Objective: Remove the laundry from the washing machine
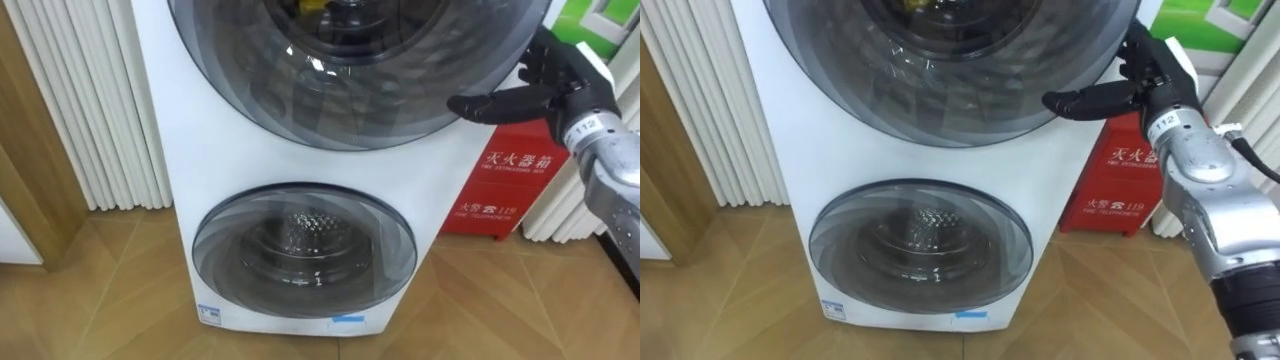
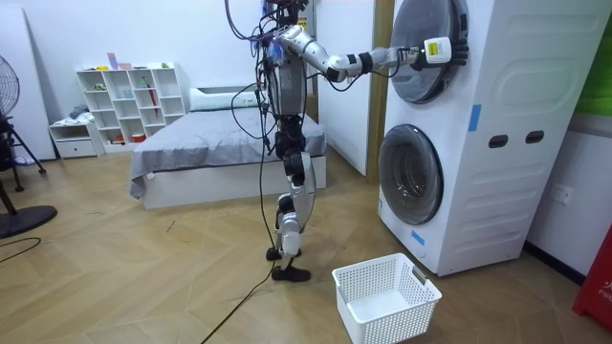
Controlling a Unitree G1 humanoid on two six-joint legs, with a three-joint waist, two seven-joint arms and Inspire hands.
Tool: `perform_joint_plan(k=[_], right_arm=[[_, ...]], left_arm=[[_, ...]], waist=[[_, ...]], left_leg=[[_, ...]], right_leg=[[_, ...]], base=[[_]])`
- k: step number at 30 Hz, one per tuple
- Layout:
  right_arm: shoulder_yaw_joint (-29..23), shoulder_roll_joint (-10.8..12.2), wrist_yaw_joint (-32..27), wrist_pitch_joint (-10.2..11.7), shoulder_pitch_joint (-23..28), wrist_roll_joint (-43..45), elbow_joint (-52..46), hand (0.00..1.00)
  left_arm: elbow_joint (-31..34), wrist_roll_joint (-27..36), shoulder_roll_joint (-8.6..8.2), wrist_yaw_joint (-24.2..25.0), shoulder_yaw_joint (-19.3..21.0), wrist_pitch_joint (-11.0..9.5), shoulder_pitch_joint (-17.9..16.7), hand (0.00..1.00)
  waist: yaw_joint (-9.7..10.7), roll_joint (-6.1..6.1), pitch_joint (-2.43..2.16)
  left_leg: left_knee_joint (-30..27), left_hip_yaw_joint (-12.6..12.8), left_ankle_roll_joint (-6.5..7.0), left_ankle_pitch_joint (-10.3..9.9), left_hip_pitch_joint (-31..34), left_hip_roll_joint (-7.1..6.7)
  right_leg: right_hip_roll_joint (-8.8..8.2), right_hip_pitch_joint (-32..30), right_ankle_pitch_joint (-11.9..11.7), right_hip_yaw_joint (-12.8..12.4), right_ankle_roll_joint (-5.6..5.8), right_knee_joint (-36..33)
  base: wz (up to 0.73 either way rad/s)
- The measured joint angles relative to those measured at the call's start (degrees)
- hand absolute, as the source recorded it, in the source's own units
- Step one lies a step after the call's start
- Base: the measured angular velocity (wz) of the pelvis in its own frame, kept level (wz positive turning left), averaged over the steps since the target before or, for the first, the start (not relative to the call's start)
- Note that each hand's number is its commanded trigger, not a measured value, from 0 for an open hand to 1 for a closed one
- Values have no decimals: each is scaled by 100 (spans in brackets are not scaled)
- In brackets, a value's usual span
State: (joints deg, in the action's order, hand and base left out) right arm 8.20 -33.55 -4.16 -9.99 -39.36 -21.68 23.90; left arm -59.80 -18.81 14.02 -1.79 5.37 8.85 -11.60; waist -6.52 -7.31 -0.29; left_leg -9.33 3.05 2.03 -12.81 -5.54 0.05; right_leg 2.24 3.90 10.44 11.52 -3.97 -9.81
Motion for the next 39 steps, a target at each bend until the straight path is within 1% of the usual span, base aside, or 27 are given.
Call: perform_joint_plan(k=[6,8,10,12,13,15,16,17,18,19,21,22,24,26,29,34,37,39], right_arm=[[0,2,-15,-25,1,-35,-25,0],[-2,2,-46,-106,17,-23,-144,0],[-51,2,-100,-152,166,114,-432,0],[-131,4,-204,-150,555,324,-1113,0],[-146,19,-222,-150,621,335,-1227,0],[-239,143,-275,-146,951,397,-1748,0],[-276,205,-277,-143,1027,397,-1864,0],[-301,347,-321,-130,1152,397,-2063,0],[-371,480,-337,-125,1303,395,-2304,0],[-415,513,-335,-106,1414,392,-2451,0],[-509,631,-329,55,1825,385,-2931,0],[-529,695,-331,82,1915,390,-3039,0],[-579,874,-336,240,2264,388,-3424,0],[-575,892,-333,281,2422,386,-3623,0],[-582,910,-316,282,2618,428,-3900,0],[-584,914,-127,299,2634,450,-4049,0],[-625,914,-78,301,2731,443,-4229,0],[-718,916,-55,306,2978,409,-4547,0]], left_arm=[[19,0,0,0,-3,1,66,0],[68,0,2,0,-2,0,67,0],[71,11,10,0,-2,-8,67,0],[66,15,10,-13,-20,-28,51,0],[62,13,13,-33,-57,-36,16,0],[61,14,16,-63,-176,-83,-41,0],[59,14,16,-70,-209,-84,-46,0],[57,15,12,-101,-286,-85,-45,0],[38,36,-1,-140,-338,-102,-47,0],[12,40,-16,-156,-338,-121,-44,0],[5,27,-39,-160,-344,-228,-51,0],[1,21,-42,-161,-344,-253,-59,0],[-48,15,-60,-210,-370,-343,-67,0],[-112,15,-77,-282,-379,-419,-73,0],[-195,15,-106,-312,-365,-438,-80,0],[-222,18,-136,-342,-336,-481,-148,0],[-225,82,-174,-407,-336,-525,-160,0],[-222,128,-187,-407,-338,-552,-172,0]], waist=[[3,1,0],[26,2,0],[29,5,0],[30,18,-2],[28,24,-3],[38,70,-7],[45,90,0],[67,136,9],[118,176,-1],[140,198,-1],[161,235,-7],[169,235,-7],[221,238,-7],[267,238,-7],[323,258,-3],[467,302,1],[480,306,-1],[490,309,-3]], left_leg=[[-1,-7,-1,-1,3,4],[-2,-3,-1,0,6,4],[-9,-1,-1,0,1,5],[-18,-6,-1,-1,-12,9],[-24,-14,-2,-1,-15,9],[-37,-64,-4,-2,-39,11],[-35,-67,-4,-2,-60,14],[-24,-64,-4,-2,-108,18],[-27,-54,-4,-2,-115,19],[-22,-44,-4,-2,-112,20],[-9,-36,-4,-2,-116,22],[-9,-29,-4,-2,-118,21],[-6,1,-4,-2,-118,24],[-6,12,-5,-2,-122,31],[-9,55,-6,-3,-122,42],[-9,120,-6,-3,-114,47],[-8,149,-6,-3,-113,54],[-11,161,-6,-3,-116,57]], right_leg=[[1,0,-1,4,-1,2],[1,-1,-1,1,-1,8],[6,-2,-1,-30,-1,9],[14,-1,-1,-38,-2,9],[16,-1,-3,-28,-6,10],[21,16,-12,-34,-19,16],[25,30,-13,-41,-21,15],[30,64,-13,-50,-22,21],[31,70,-13,-50,-22,28],[31,69,-13,-49,-22,32],[36,81,-13,-36,-22,72],[37,93,-13,-37,-22,96],[42,103,-13,-45,-22,118],[47,112,-13,-55,-22,118],[60,114,-13,-155,-22,118],[65,111,-13,-185,-22,120],[70,101,-13,-202,-22,120],[74,111,-14,-238,-23,117]], base=[[0],[0],[-6],[-14],[-21],[-18],[-14],[-8],[0],[4],[-3],[-8],[0],[2],[1],[1],[-1],[2]])
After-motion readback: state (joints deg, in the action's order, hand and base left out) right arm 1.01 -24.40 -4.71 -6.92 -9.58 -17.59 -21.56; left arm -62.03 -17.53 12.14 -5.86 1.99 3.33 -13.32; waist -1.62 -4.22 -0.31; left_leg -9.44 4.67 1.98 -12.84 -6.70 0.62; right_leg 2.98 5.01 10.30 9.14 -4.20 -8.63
